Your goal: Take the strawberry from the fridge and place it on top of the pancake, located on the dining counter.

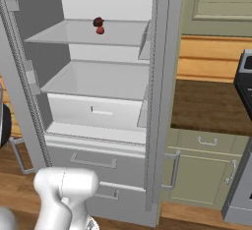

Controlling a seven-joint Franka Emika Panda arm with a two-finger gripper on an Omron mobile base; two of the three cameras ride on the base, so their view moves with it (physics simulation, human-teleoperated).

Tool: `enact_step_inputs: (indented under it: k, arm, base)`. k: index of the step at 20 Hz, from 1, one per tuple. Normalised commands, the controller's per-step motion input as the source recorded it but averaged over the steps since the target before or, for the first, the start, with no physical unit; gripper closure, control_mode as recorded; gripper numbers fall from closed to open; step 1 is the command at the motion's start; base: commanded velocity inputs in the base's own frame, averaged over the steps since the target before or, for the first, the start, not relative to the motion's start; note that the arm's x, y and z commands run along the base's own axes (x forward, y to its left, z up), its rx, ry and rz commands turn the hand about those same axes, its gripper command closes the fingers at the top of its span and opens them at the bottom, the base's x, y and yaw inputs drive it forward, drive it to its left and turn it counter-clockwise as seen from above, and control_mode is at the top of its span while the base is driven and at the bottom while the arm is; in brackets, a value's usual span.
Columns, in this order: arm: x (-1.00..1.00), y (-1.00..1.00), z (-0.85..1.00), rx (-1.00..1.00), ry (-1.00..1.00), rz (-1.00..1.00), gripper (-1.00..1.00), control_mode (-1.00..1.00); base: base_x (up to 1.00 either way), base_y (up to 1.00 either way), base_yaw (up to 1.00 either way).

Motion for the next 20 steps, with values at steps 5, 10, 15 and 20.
enact_step_inputs:
  k: [5, 10, 15, 20]
  arm:
    - [0.05, -0.70, 0.03, 0.39, 0.01, 0.15, -1.00, -1.00]
    - [0.07, -0.68, 0.00, 0.27, 0.07, 0.16, -1.00, -1.00]
    - [0.68, -0.24, -0.29, 0.02, 0.01, 0.15, -1.00, -1.00]
    - [0.81, 0.00, -0.50, 0.00, -0.08, 0.22, -1.00, -1.00]
  base:
    - [0.00, 0.00, 0.00]
    - [0.00, 0.00, 0.00]
    - [0.00, 0.00, 0.00]
    - [0.00, 0.00, 0.00]
